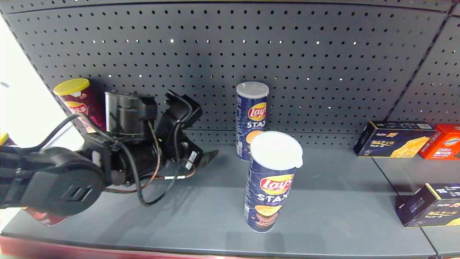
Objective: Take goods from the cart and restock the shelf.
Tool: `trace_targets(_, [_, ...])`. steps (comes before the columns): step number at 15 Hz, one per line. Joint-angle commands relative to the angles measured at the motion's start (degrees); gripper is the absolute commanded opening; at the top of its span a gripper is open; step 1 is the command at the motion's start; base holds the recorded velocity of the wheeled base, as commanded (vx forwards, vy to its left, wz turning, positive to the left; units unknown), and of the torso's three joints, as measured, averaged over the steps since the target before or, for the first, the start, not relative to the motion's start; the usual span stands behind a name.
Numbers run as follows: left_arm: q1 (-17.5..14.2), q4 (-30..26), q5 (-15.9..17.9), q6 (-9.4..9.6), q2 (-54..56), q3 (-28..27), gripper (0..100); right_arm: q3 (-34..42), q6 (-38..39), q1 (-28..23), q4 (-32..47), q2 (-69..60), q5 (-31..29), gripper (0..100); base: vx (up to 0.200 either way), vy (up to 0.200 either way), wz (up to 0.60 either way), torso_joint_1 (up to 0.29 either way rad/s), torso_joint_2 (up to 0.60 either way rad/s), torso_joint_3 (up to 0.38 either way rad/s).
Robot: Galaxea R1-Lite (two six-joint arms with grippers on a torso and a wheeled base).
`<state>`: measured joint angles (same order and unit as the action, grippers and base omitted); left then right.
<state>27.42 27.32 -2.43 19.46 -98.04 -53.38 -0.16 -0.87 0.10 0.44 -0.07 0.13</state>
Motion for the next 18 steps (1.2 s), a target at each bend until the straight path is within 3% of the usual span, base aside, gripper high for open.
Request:
trace_targets(1, [2.11, 0.28, 0.05, -3.99, 16.91, 13.13, 100, -0.02, -0.01, -0.01, 0.0, 0.07, 0.04, 100, 0.0, 0.0, 0.0, 0.0, 0.0, 0.0])
trace_targets(4, [3.61, 0.54, -0.04, -5.83, 28.52, 22.8, 100, -0.02, -0.01, -0.01, 0.0, 0.07, 0.04, 100, 0.0, 0.0, 0.0, 0.0, 0.0, 0.0])
trace_targets(6, [6.6, 1.77, -0.04, -6.89, 37.04, 30.53, 100, -0.02, -0.01, -0.01, 0.0, 0.07, 0.04, 100, 0.0, 0.0, 0.0, 0.0, 0.0, 0.0])
trace_targets(9, [10.2, 2.21, -0.39, -7.5, 46.27, 38.0, 100, -0.02, -0.01, -0.01, 0.0, 0.07, 0.04, 100, 0.0, 0.0, 0.0, 0.0, 0.0, 0.0])
trace_targets(11, [10.38, 1.86, -1.27, -7.5, 56.11, 45.47, 100, 0.07, -0.01, -0.01, 0.0, 0.07, 0.04, 100, 0.0, 0.0, 0.0, 0.0, 0.0, 0.0])
trace_targets(14, [10.02, -6.14, -1.27, -7.77, 64.9, 46.44, 100, -0.02, -0.01, -0.01, 0.0, 0.07, 0.04, 100, 0.0, 0.0, 0.0, 0.0, 0.0, 0.0])
trace_targets(15, [10.02, -8.95, -1.27, -8.65, 67.98, 46.79, 100, -0.02, -0.01, -0.01, 0.0, 0.07, 0.04, 100, 0.0, 0.0, 0.0, 0.0, 0.0, 0.0])
trace_targets(17, [8.44, -14.05, -1.09, -9.44, 75.45, 48.28, 100, -0.02, -0.01, -0.01, 0.0, 0.07, 0.04, 100, 0.0, 0.0, 0.0, 0.0, 0.0, 0.0])
trace_targets(18, [5.89, -13.87, -1.0, -9.35, 77.91, 50.75, 100, -0.02, -0.01, -0.01, 0.0, 0.07, 0.04, 100, 0.0, 0.0, 0.0, 0.0, 0.0, 0.0])
